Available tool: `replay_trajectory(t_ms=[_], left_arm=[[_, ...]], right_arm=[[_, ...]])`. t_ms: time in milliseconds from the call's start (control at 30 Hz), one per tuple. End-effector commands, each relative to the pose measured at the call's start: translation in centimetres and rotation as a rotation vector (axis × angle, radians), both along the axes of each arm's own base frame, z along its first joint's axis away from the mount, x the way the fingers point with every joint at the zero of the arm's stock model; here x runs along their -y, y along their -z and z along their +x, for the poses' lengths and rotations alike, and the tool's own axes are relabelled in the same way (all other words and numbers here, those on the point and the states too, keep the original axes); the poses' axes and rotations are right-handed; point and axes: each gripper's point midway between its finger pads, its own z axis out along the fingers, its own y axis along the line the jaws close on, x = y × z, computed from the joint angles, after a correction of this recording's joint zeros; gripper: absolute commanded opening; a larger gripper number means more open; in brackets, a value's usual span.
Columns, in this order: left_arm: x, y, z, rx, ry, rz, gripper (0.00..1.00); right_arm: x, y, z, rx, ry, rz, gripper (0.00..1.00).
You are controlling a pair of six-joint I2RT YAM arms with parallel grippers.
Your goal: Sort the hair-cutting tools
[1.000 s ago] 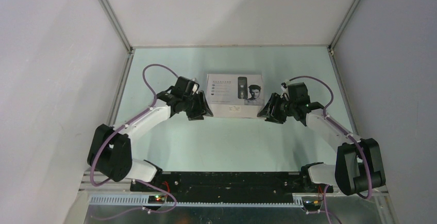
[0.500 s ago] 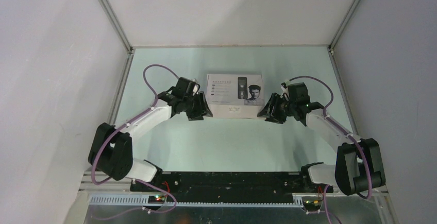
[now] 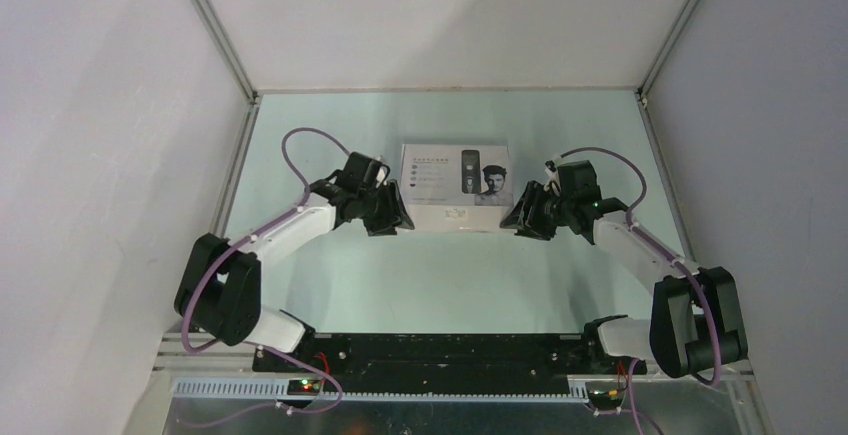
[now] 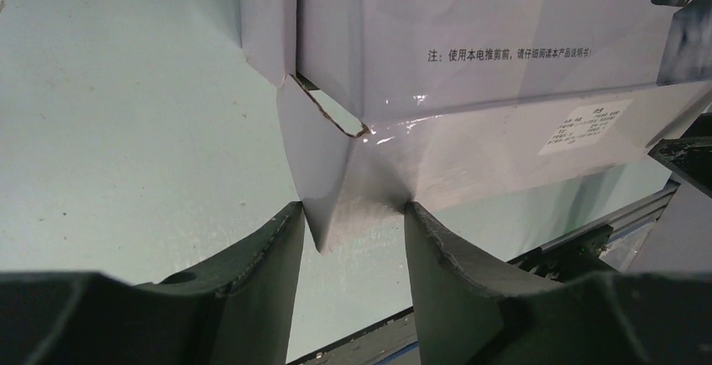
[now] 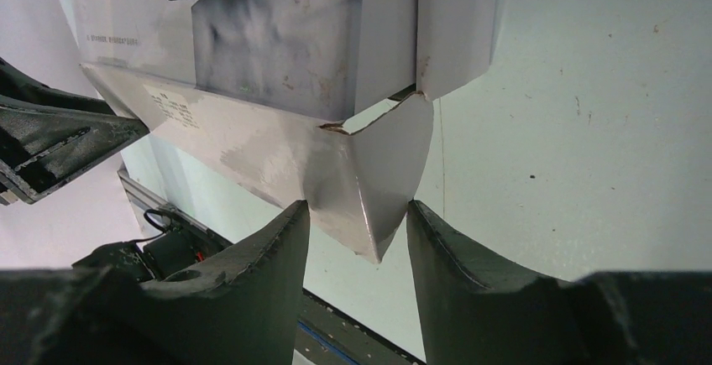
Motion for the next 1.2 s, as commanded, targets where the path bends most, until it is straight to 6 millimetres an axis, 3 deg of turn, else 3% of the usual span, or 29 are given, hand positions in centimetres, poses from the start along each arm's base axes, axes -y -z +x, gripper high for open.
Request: replay_trajectory(t_ms=[0, 300, 400, 800, 1067, 1167], left_arm=[[-0.4, 1.6, 0.3, -0.001, -0.015, 0.020, 0.51], [-1.6, 3.6, -0.1, -0.037, -0.075, 0.013, 0.49], [-2.2, 3.6, 0.2, -0.031, -0.100, 0.009, 0.49], [-2.2, 3.5, 0.3, -0.027, -0.105, -0.010, 0.49], [-2.2, 2.5, 0.5, -0.004, -0.109, -0.018, 0.50], [-2.3, 2.0, 0.6, 0.010, -0.109, -0.018, 0.50]], right_arm=[[0.1, 0.2, 0.5, 0.033, -0.007, -0.022, 0.50], [0.5, 2.8, 0.1, 0.013, -0.008, -0.048, 0.48], [0.3, 3.6, 0.1, 0.016, -0.021, -0.040, 0.41], [-0.3, 2.4, 0.2, 0.060, -0.032, 0.011, 0.36], [0.9, 5.9, 0.1, -0.002, -0.012, -0.013, 0.37], [1.3, 6.2, 0.0, 0.000, -0.010, -0.006, 0.37]])
